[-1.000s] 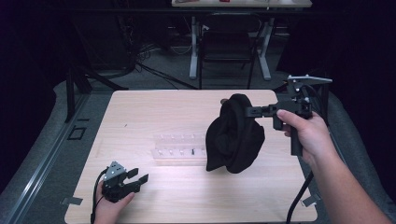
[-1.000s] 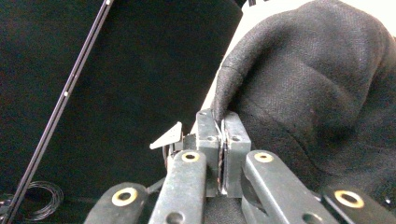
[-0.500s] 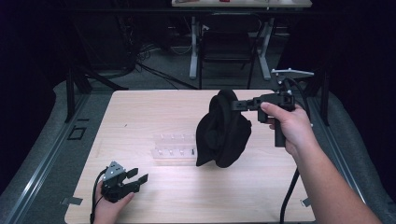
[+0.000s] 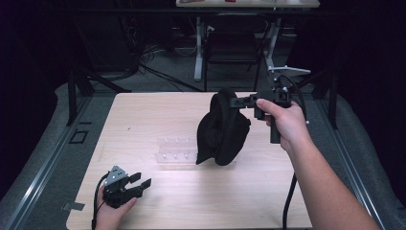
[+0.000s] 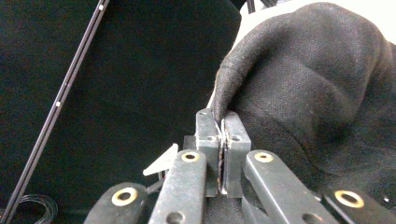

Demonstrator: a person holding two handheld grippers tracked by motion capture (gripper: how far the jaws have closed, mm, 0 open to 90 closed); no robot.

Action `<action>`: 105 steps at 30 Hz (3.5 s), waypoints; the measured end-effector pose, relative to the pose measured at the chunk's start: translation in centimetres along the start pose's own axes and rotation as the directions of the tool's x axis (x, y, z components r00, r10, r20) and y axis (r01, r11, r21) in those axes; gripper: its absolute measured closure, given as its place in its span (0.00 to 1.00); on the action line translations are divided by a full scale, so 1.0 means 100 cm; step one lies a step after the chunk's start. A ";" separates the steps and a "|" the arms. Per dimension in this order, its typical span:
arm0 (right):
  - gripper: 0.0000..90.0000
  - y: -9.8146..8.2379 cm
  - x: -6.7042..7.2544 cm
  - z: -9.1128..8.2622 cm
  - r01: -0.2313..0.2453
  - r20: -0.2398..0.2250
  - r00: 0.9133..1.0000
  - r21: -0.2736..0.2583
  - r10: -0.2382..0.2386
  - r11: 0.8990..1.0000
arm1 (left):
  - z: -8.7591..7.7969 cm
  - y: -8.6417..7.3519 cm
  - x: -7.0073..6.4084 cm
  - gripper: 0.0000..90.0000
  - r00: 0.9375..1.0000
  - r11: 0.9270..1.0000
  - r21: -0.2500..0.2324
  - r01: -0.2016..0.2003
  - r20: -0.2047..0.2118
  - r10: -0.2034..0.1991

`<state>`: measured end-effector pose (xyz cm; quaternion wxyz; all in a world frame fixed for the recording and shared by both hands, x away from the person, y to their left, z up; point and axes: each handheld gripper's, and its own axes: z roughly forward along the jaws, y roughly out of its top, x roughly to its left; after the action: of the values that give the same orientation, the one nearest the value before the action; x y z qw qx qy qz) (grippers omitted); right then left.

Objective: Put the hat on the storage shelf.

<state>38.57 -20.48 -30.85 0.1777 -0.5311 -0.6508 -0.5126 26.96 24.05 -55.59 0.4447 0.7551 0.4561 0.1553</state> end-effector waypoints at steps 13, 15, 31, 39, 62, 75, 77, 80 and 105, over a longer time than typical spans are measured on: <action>0.98 0.011 -0.006 0.012 0.000 0.034 0.999 -0.007 0.000 1.000 | 0.001 0.000 0.001 0.52 1.000 1.000 0.001 0.002 -0.001 -0.002; 0.98 0.012 -0.006 0.014 -0.004 0.031 1.000 -0.007 0.004 1.000 | 0.001 0.000 0.001 0.52 1.000 1.000 0.001 0.002 -0.001 -0.002; 0.98 0.013 -0.010 0.024 0.002 0.025 1.000 0.004 -0.002 1.000 | 0.002 0.001 -0.002 0.52 1.000 1.000 -0.002 -0.001 0.003 0.001; 0.98 0.011 -0.009 0.030 0.001 -0.001 1.000 0.003 -0.001 1.000 | 0.004 0.007 -0.007 0.52 1.000 1.000 -0.014 -0.004 0.016 0.004; 0.98 0.006 -0.006 0.047 -0.013 -0.034 0.999 -0.011 0.013 1.000 | 0.024 0.060 -0.049 0.58 0.989 0.989 -0.095 -0.112 0.091 0.120; 0.98 0.006 -0.005 0.053 -0.012 -0.059 0.998 -0.012 0.011 1.000 | 0.041 0.084 -0.079 0.67 0.973 0.978 -0.110 -0.179 0.127 0.193; 0.97 0.006 -0.005 0.053 -0.012 -0.059 0.998 -0.014 0.011 1.000 | 0.043 0.086 -0.081 0.67 0.972 0.977 -0.114 -0.180 0.129 0.195; 0.97 0.006 -0.005 0.053 -0.012 -0.061 0.998 -0.015 0.012 1.000 | 0.046 0.089 -0.084 0.68 0.971 0.976 -0.118 -0.184 0.134 0.200; 0.97 0.005 0.000 0.060 -0.005 -0.069 0.998 -0.020 0.004 1.000 | 0.059 0.107 -0.114 0.84 0.948 0.953 -0.127 -0.275 0.132 0.291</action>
<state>40.89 -15.44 -33.11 0.1960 -0.5162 -0.6380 -0.5368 30.52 9.53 -48.19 0.4904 0.7974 0.2994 0.1846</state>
